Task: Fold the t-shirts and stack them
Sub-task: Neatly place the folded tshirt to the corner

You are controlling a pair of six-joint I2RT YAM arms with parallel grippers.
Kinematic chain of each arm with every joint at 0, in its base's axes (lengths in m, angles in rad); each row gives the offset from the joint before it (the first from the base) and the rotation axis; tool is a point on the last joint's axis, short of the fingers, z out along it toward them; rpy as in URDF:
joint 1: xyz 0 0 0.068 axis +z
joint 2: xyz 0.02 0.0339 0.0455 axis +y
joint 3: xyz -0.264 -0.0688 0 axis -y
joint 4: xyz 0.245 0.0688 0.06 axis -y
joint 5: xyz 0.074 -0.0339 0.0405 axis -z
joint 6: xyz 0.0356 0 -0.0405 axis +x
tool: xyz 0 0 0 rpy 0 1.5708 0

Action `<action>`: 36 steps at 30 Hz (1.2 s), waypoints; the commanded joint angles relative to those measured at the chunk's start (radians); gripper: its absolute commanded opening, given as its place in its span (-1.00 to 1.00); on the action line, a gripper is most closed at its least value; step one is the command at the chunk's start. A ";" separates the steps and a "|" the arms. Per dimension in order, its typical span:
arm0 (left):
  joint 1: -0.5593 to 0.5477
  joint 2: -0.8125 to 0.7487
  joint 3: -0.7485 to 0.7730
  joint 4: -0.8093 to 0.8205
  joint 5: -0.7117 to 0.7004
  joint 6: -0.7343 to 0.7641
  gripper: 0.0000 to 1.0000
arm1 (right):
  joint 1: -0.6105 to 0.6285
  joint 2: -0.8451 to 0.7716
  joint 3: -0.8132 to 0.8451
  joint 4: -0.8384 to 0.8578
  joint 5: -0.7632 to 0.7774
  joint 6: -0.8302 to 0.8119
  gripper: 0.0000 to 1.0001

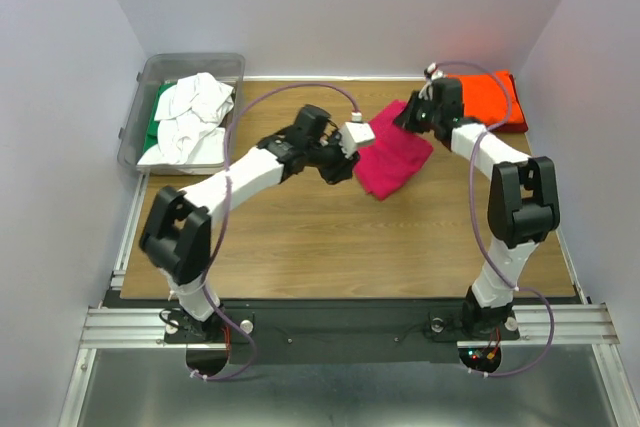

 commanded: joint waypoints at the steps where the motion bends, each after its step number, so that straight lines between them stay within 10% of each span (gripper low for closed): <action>1: 0.045 -0.192 -0.088 -0.063 0.056 0.017 0.16 | -0.064 0.052 0.187 -0.113 0.085 -0.361 -0.99; 5: 0.068 -0.293 -0.176 -0.025 0.030 -0.003 0.57 | -0.113 0.147 0.342 -0.163 0.105 -0.495 -0.99; 19: 0.116 -0.355 -0.256 -0.010 0.027 -0.029 0.63 | -0.165 0.328 0.783 -0.232 0.177 -0.748 -0.99; 36: 0.116 -0.347 -0.254 -0.003 0.046 -0.021 0.64 | -0.213 0.293 0.917 -0.257 0.177 -0.839 -0.99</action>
